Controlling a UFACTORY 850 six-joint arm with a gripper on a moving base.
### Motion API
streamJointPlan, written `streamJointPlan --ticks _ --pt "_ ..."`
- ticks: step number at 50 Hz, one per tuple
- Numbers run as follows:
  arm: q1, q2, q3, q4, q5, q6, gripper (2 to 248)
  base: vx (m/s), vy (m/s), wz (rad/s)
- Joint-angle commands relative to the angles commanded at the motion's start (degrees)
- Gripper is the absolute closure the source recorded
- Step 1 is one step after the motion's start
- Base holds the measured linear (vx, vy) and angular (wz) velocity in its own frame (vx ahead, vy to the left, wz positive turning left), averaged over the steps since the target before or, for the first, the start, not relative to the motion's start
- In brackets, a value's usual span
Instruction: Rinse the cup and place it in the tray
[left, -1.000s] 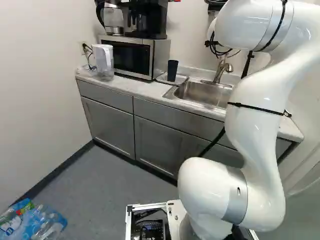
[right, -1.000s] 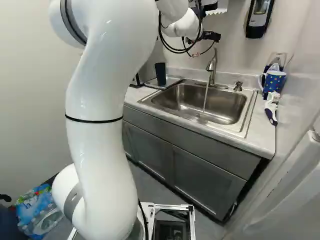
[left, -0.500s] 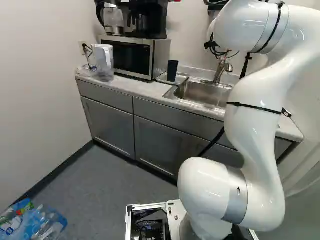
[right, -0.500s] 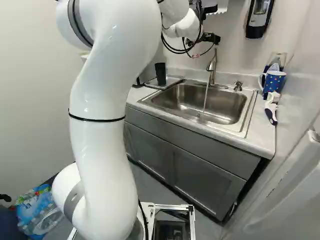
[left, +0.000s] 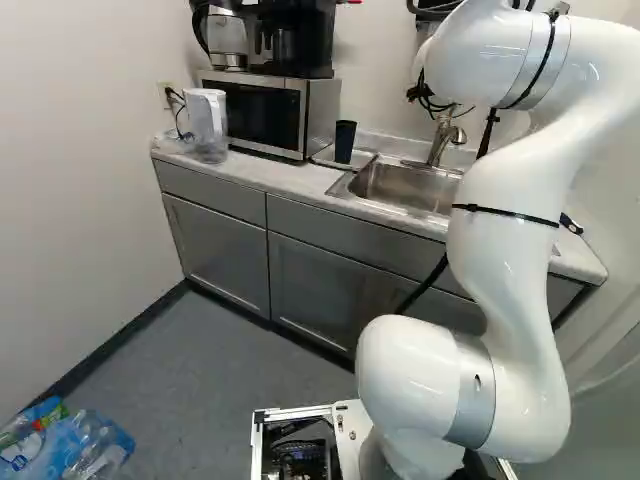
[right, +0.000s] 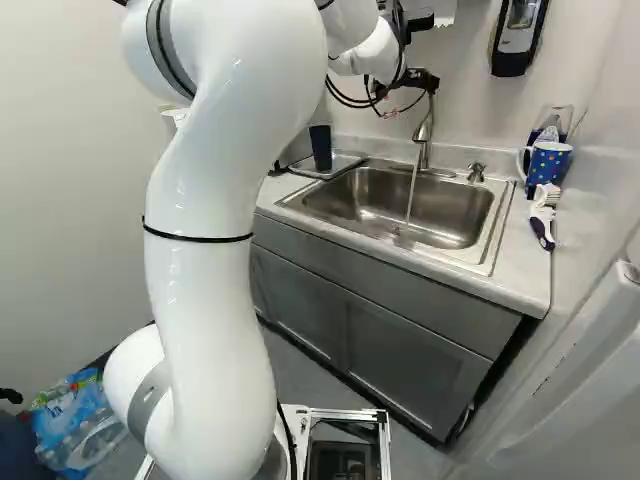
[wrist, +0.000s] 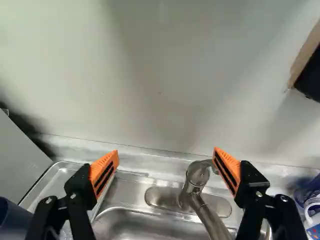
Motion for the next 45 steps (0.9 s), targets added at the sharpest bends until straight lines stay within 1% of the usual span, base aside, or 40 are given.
streamJointPlan --ticks 32,45 --pt "-0.3 1.4 1.7 0.0 -3.9 0.0 3 0.000 0.000 0.000" --pt "-0.3 1.5 1.8 0.0 -4.4 0.0 3 0.000 0.000 0.000"
